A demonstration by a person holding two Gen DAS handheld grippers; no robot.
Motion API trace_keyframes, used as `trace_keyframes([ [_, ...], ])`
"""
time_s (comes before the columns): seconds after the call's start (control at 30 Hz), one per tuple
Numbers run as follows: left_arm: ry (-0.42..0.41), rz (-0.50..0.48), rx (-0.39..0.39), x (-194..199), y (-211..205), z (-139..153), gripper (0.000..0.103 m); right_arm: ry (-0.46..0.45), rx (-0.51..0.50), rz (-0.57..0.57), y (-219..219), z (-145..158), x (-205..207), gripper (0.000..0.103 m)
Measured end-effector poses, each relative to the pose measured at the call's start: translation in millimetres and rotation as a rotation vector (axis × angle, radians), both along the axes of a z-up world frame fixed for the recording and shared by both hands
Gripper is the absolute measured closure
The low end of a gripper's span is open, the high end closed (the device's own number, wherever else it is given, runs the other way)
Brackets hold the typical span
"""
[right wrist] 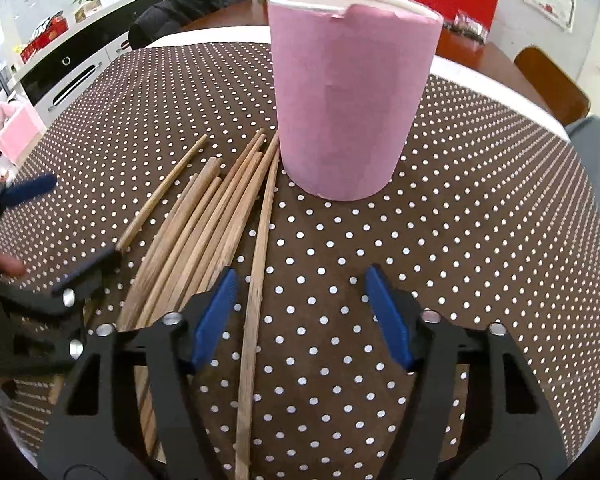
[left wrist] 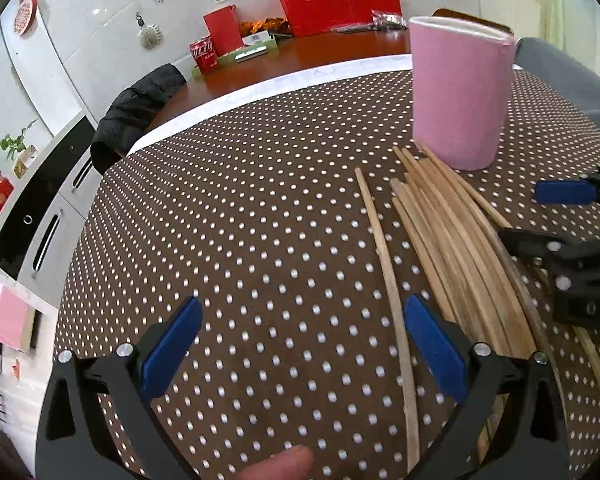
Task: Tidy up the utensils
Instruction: 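Lower the right tool onto a wooden chopstick and close it while the left tool grasps another, then lift the right tool's chopstick into the pink cup and open while the left tool does likewise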
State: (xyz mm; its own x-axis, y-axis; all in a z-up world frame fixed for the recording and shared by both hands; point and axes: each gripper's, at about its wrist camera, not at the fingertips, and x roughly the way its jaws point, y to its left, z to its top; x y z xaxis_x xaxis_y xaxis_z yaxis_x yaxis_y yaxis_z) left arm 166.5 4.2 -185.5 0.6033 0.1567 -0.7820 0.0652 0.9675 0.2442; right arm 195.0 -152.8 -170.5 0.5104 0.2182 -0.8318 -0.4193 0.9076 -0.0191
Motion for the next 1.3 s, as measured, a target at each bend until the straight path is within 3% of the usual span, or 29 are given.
trace_keyframes([
  [0.1,0.013,-0.010,-0.045,7,1,-4,0.004,-0.014,0.009,0.013,-2,2,-1,0.085],
  [0.13,0.014,-0.009,-0.075,8,3,-5,0.015,-0.005,0.029,0.020,-4,0,-7,0.091],
  [0.17,0.035,-0.028,-0.161,8,6,-4,0.025,-0.004,0.037,0.022,-5,0,-7,0.093],
  [0.2,0.053,-0.044,-0.206,9,8,-3,0.042,-0.004,0.046,0.022,-7,-1,-8,0.094],
  [0.23,0.058,-0.058,-0.214,9,7,0,0.064,0.005,0.069,0.024,-9,-1,-7,0.095],
  [0.3,0.058,-0.073,-0.207,9,5,2,0.094,0.040,0.133,0.037,-17,-2,-11,0.096],
  [0.33,0.058,-0.072,-0.209,8,5,3,0.096,0.050,0.154,0.045,-20,-2,-12,0.096],
  [0.6,0.045,-0.062,-0.242,-12,20,2,0.097,0.041,0.134,0.043,-29,0,-30,0.095],
  [0.9,0.040,-0.063,-0.259,-17,29,1,0.097,-0.011,-0.005,0.059,-1,-4,-33,0.096],
  [1.13,-0.049,-0.056,-0.344,-28,35,26,0.097,-0.054,0.221,0.072,-24,19,-51,0.096],
  [1.3,-0.205,-0.077,-0.402,-45,37,65,0.097,-0.116,0.418,0.080,-41,44,-63,0.096],
])
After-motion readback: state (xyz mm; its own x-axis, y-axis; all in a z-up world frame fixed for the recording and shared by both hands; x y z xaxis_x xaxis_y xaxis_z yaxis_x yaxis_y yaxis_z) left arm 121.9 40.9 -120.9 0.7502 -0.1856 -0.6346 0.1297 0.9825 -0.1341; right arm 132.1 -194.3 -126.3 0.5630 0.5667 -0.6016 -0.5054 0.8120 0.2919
